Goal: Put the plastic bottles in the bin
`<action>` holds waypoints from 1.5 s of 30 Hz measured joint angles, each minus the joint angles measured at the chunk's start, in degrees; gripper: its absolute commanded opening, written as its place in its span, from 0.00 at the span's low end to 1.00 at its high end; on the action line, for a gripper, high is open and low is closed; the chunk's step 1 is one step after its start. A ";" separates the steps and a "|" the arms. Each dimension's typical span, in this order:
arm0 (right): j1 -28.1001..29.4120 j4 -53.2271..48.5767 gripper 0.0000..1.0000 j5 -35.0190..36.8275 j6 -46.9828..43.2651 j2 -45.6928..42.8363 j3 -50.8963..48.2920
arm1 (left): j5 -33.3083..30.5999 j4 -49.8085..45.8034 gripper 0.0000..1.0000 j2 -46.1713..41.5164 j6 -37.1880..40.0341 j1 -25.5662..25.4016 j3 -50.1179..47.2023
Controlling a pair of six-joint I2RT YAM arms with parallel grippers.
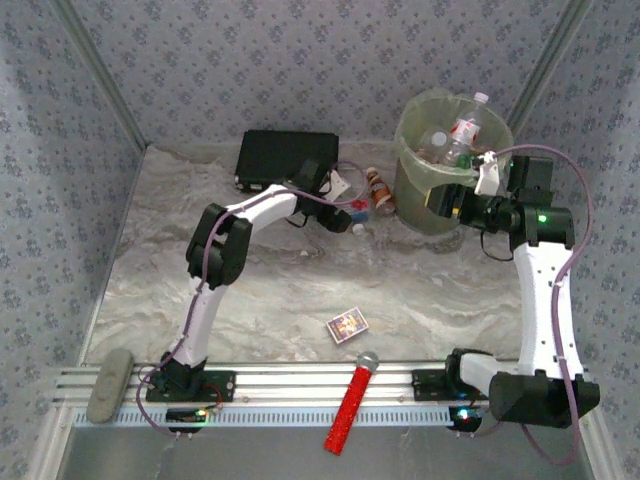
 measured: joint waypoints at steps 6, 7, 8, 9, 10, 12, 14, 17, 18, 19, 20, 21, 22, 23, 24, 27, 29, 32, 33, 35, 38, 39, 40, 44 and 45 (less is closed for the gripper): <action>-0.70 -1.07 0.72 -0.15 -0.22 -1.11 0.00 | -0.02 -0.33 0.66 0.52 0.11 0.00 0.35; -0.76 -1.05 0.72 -0.17 -0.22 -1.27 0.00 | 0.00 -0.35 0.65 0.52 0.17 0.00 0.35; -0.76 -1.05 0.72 -0.17 -0.22 -1.33 0.00 | -0.02 -0.37 0.64 0.52 0.22 0.00 0.35; -0.76 -1.05 0.72 -0.17 -0.22 -1.36 0.00 | -0.04 -0.37 0.62 0.52 0.20 0.00 0.35; -0.76 -1.05 0.72 -0.17 -0.22 -1.36 0.00 | -0.04 -0.39 0.61 0.52 0.22 0.00 0.35; -0.83 -1.05 0.71 -0.17 -0.22 -1.36 0.00 | -0.04 -0.35 0.58 0.50 0.22 0.04 0.33; -0.85 -1.05 0.71 -0.15 -0.22 -1.38 0.00 | -0.04 0.02 0.58 0.22 0.04 0.04 -0.31; -0.85 -0.90 0.70 -0.09 -0.17 -1.55 0.00 | -0.15 1.05 0.57 -1.70 -0.24 0.04 -3.39; -0.92 -0.72 0.70 -0.02 -0.15 -1.75 -0.02 | -0.31 1.62 0.57 -2.71 -0.50 0.04 -4.96; -0.94 -0.57 0.70 0.07 -0.11 -1.92 -0.04 | -0.48 2.16 0.56 -3.89 -0.83 0.07 -6.60; -0.96 -0.31 0.70 0.07 0.09 -2.16 -0.04 | -0.66 2.75 0.55 -5.38 -1.16 0.15 -8.55; -0.96 0.09 0.70 0.07 0.31 -2.36 -0.04 | -0.79 3.43 0.54 -6.93 -1.53 0.24 -10.40; -0.96 0.39 0.69 0.04 0.50 -2.49 -0.04 | -0.92 4.20 0.53 -8.44 -2.08 0.31 -12.00; -0.96 0.81 0.69 0.00 0.85 -2.58 -0.02 | -0.96 5.07 0.52 -10.27 -2.58 0.46 -13.79; -0.94 1.42 0.69 -0.09 1.46 -2.62 -0.04 | -1.09 6.19 0.52 -12.35 -3.30 0.68 -15.63; 0.79 4.17 0.68 0.00 3.85 -2.62 -0.02 | -1.68 10.12 0.52 -19.08 -5.60 1.38 -21.42; 4.04 6.25 0.68 0.63 5.40 -2.49 0.09 | -2.27 12.94 0.51 -24.00 -7.45 1.86 -25.51; 9.88 9.66 0.69 1.99 7.96 -1.53 0.92 | -3.21 18.49 0.52 -31.08 -11.13 2.16 -31.47; 11.80 11.32 0.69 2.40 9.03 -0.94 1.16 | -3.37 20.52 0.51 -33.40 -12.57 2.14 -33.70; 14.75 13.92 0.73 3.41 10.84 0.44 1.55 | -3.80 24.92 0.51 -37.59 -15.58 1.99 -38.32; 18.99 17.27 0.82 5.33 13.09 4.09 3.32 | -4.92 31.10 0.51 -42.82 -20.17 1.60 -44.83; 20.41 18.25 0.85 6.01 13.66 5.73 4.22 | -5.29 32.83 0.51 -44.15 -21.57 1.38 -46.66; 21.42 18.88 0.87 6.64 14.25 7.04 4.94 | -5.70 34.40 0.51 -45.31 -22.80 1.11 -48.26; 25.20 20.96 0.94 8.55 15.85 13.14 8.26 | -7.82 38.66 0.52 -49.24 -26.60 -1.25 -52.87; 25.97 21.20 0.95 8.96 16.09 14.64 9.14 | -8.41 39.45 0.52 -50.01 -27.15 -2.08 -53.59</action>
